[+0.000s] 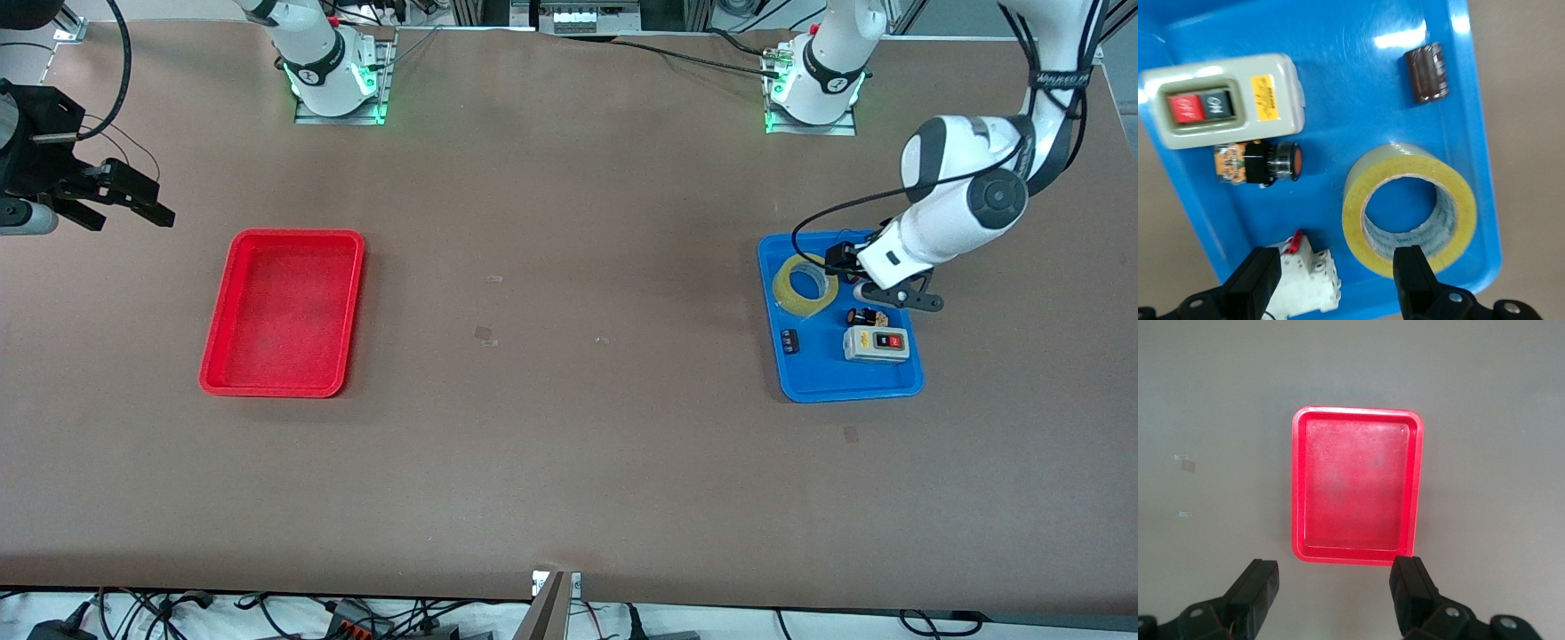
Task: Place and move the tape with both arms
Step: 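Reach the left gripper down to the yellow tape roll and grasp it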
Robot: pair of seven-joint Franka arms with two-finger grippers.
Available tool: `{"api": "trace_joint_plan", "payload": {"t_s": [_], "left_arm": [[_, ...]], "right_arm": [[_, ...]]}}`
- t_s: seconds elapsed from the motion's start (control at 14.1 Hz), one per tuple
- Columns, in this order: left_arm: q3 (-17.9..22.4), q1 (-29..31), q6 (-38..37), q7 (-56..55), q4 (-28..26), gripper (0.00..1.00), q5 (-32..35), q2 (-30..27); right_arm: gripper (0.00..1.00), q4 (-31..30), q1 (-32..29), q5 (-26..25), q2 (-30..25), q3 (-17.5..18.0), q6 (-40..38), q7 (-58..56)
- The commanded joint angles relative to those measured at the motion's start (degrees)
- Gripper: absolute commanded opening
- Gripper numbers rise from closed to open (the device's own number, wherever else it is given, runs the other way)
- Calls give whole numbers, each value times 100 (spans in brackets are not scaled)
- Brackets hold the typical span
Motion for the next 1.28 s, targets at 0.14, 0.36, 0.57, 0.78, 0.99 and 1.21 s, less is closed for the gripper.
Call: {"api": "trace_joint_plan", "payload": {"t_s": [0.14,0.36,0.57,0.78,0.99,1.21], "left_arm": [[-25,39,261,21,87,100,-225,642],[-34,48,173,30,87,41,-657,713],[-42,48,15,39,131,0,-676,669],[-51,40,-668,21,568,0,-676,555],[-60,-48,-1978,-302,1692,0,-685,616],[-95,-705,-2008,-1275,2019,0,-876,730]], "right_arm": [[100,46,-113,-18,-10,108,-76,-17],[100,46,-113,-18,-10,108,-76,-17],[100,46,-113,-18,-10,108,-76,-17],[100,46,-113,-18,-10,108,-76,-17],[100,46,-113,-18,-10,108,-76,-26],[100,55,-113,-18,-10,108,-68,-26]]}}
